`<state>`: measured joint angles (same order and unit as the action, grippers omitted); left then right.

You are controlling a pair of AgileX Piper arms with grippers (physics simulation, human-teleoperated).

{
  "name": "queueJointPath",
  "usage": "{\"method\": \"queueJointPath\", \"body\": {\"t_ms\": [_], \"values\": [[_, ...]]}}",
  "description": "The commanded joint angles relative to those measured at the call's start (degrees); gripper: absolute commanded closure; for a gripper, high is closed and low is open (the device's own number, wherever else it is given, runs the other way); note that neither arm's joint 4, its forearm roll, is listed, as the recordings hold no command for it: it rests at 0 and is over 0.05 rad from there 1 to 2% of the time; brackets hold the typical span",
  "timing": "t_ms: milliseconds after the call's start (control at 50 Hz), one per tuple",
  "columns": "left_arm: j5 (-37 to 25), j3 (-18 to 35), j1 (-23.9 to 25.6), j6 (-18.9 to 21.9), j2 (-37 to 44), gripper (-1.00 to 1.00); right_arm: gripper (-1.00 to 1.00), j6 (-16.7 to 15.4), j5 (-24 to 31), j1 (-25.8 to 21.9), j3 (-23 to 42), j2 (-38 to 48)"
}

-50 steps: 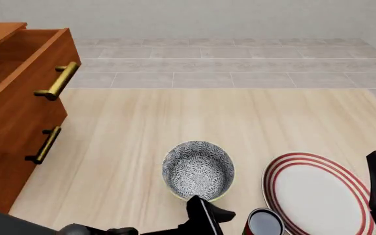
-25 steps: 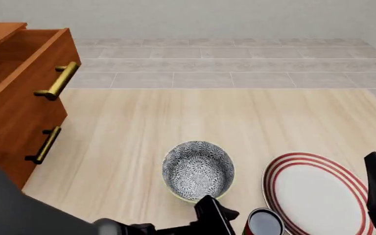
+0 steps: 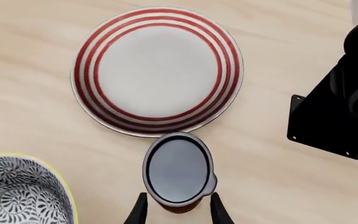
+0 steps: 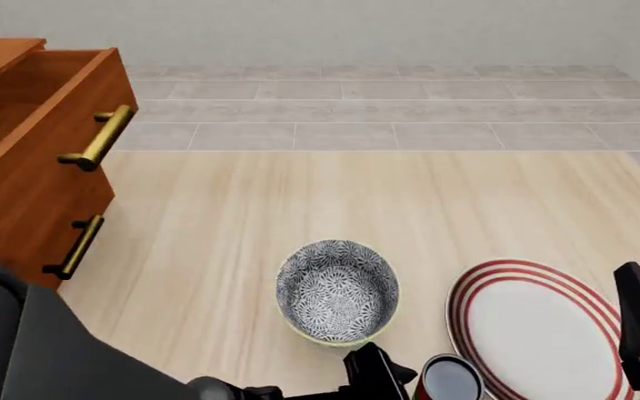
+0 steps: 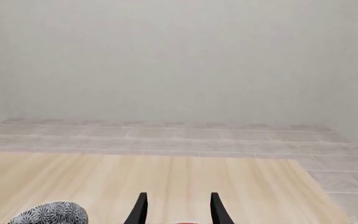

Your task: Put the ketchup in the top drawer of the cabinet.

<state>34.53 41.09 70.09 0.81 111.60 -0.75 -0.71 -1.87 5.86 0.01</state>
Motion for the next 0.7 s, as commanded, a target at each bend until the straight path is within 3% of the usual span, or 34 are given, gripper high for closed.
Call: {"method": "queueJointPath", "body": {"t_ms": [20,700], "values": [[0.92,0.86,-0.53,0.27,2.09,-1.0,-1.0,0.06,-0.17,-0.31,-0.65,0.0],[-2.55,3.98,0.29,2.63,1.67,-1.0,-1.0,0.16,-0.2,-0.89,-1.3,0.0]]}}
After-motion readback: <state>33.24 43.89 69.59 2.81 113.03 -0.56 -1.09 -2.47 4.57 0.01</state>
